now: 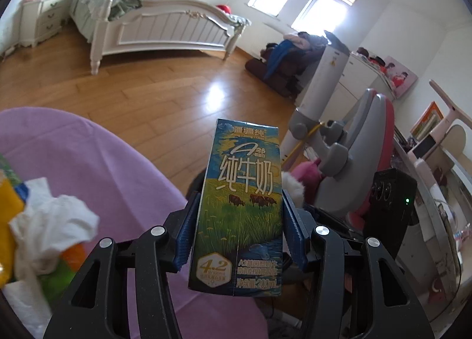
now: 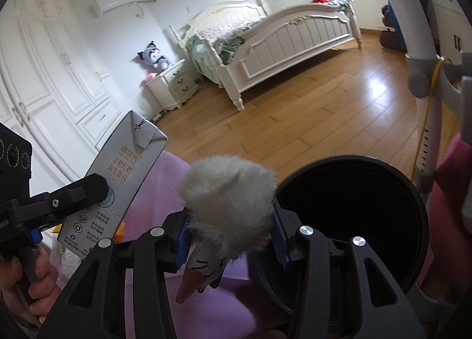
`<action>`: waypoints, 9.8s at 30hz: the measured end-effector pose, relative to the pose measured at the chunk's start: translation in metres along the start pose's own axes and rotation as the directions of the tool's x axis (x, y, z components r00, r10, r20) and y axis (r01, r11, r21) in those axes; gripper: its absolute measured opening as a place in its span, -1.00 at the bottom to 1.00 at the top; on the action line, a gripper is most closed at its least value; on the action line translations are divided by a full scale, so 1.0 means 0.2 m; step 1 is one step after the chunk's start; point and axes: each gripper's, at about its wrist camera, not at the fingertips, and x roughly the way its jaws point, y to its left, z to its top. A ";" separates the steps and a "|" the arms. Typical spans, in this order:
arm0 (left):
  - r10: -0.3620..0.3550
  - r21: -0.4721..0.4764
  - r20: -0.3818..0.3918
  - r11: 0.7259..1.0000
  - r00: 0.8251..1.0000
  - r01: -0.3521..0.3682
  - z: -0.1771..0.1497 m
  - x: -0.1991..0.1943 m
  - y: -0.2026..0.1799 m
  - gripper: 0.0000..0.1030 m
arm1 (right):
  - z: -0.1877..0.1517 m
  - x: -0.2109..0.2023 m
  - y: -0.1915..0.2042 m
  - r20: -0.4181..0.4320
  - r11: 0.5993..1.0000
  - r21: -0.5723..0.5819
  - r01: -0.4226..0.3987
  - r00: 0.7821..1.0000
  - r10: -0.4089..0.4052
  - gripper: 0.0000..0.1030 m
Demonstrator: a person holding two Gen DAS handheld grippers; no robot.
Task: Collect trash
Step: 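Carry both items to the black bin and open both grippers to drop them, then grasp the tan paper wrapper with the left gripper while the right grasps a clear bag, then carry the tan wrapper and clear bag to the bin and release both, then return both tools to the table above the remaining trash, then grasp the clear plastic tray with the left gripper while the right grasps the yellow snack bag, then carry the tray and yellow bag to the bin and open both grippers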
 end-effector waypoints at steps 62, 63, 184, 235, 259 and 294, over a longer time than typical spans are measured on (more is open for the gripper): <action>0.547 -0.053 0.164 0.836 0.821 -0.546 -0.53 -1.44 0.88 0.75 | -0.29 0.06 1.11 -0.328 0.889 -0.235 -0.394 0.893 0.309 0.45; 0.555 -0.048 0.144 0.831 0.819 -0.555 -0.56 -1.46 0.95 0.75 | -0.31 0.08 1.14 -0.348 0.886 -0.237 -0.398 0.887 0.305 0.45; 0.343 0.088 0.194 0.927 0.919 -0.364 -0.45 -0.61 -0.03 0.77 | -0.11 -0.10 0.31 -0.065 0.996 -0.078 -0.050 0.997 0.045 0.64; 0.491 -0.229 0.197 0.865 0.849 -0.447 -0.88 -1.45 0.90 -0.22 | -0.46 0.33 1.59 -0.633 0.620 -0.508 -0.599 0.747 0.203 0.53; 0.497 -0.312 0.198 0.849 0.845 -0.427 -1.04 -1.55 0.97 -0.22 | -0.94 0.06 1.85 -0.479 0.232 -0.846 -0.480 0.876 0.065 0.12; 0.187 -0.013 0.249 0.982 0.950 -0.190 -0.25 -0.73 0.28 -0.22 | 0.05 -0.14 0.54 -0.038 0.939 -0.187 -0.290 0.957 0.288 -0.47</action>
